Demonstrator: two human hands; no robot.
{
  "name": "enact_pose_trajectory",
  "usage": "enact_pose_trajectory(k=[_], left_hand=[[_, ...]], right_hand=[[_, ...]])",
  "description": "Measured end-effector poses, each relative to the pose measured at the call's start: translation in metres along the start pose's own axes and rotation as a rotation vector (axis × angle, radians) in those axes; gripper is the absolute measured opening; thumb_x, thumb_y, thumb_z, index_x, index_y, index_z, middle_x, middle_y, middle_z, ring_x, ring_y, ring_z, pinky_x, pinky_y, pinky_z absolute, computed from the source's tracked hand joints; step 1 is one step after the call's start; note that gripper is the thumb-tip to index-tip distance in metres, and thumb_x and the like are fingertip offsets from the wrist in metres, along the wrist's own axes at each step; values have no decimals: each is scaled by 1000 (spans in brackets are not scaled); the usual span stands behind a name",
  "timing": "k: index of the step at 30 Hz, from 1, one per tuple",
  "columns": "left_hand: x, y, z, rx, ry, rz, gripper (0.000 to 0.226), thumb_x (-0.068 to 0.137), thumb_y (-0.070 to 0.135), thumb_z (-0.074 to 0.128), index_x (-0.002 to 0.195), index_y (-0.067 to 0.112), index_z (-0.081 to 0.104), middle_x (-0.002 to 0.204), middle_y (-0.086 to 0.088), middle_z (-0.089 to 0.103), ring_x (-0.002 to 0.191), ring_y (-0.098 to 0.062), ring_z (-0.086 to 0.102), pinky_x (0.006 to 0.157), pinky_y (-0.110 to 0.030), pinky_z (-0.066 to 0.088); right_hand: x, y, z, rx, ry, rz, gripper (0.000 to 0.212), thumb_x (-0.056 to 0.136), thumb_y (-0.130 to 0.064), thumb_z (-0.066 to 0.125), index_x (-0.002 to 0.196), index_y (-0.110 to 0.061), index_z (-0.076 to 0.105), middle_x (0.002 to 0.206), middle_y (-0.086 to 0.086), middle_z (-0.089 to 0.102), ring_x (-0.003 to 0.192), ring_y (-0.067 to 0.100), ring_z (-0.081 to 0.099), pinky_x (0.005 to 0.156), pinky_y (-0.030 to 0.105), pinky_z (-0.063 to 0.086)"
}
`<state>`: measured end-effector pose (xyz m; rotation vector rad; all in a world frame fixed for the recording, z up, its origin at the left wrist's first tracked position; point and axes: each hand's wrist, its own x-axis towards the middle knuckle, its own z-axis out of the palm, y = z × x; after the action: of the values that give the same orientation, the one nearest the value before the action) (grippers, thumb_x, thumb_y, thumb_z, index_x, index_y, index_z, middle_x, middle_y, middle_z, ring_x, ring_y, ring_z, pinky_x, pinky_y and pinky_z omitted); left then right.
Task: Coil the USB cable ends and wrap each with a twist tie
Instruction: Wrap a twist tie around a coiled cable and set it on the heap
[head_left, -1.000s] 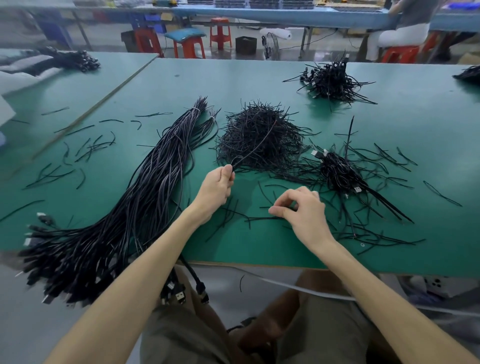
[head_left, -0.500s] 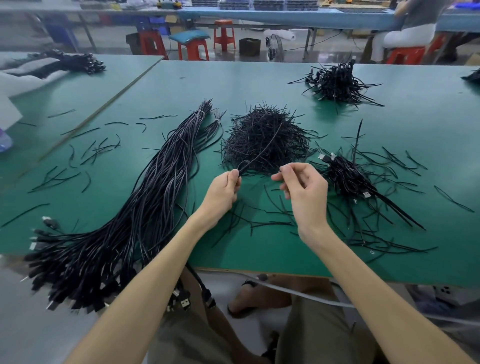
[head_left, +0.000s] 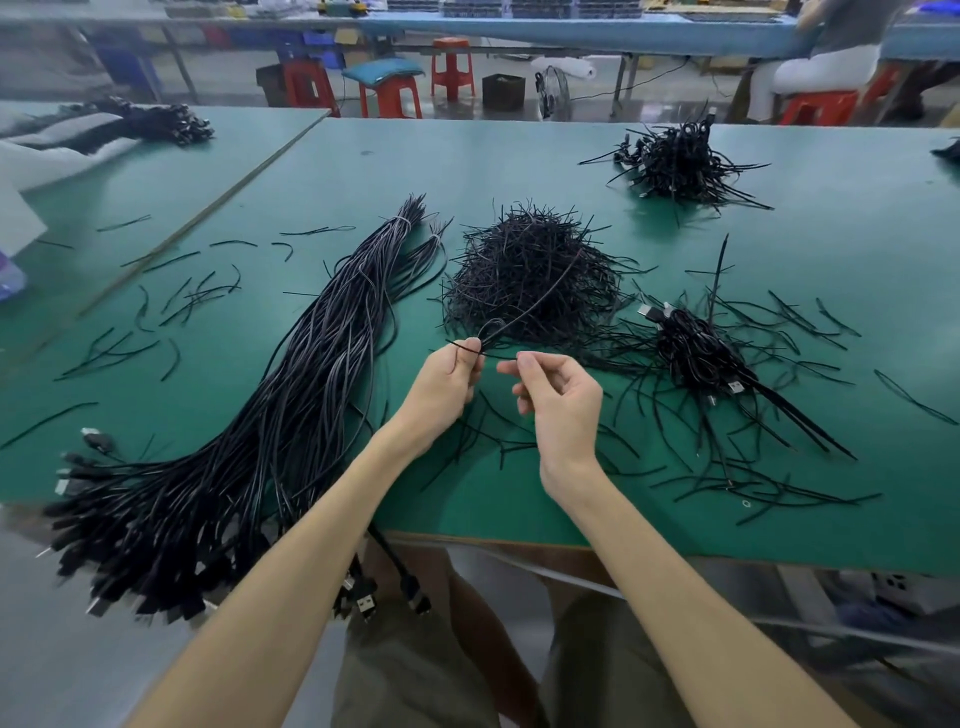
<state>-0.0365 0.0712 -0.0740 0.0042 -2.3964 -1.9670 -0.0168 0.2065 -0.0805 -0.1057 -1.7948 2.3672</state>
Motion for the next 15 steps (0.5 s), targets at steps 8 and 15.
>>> enact_pose_trajectory(k=[8,15], left_hand=[[-2,2,-3,36,-26,18,37,112,35,33,83,16,46,67,8,35,44,-1,30,43,-11,27],[-4,4,-3,-18,-17,-28,39,112,39,33,84,14,47,62,14,40,45,-1,30,41,-13,25]], right_hand=[[1,4,-1,14,46,-2,7,98,-14,64,98,-7,65,88,4,78,69,9,62,58,24,50],[-1,4,0,-100,-34,-15,8,97,-14,65,93,-8,66,83,3,77,69,12,60,61,28,48]])
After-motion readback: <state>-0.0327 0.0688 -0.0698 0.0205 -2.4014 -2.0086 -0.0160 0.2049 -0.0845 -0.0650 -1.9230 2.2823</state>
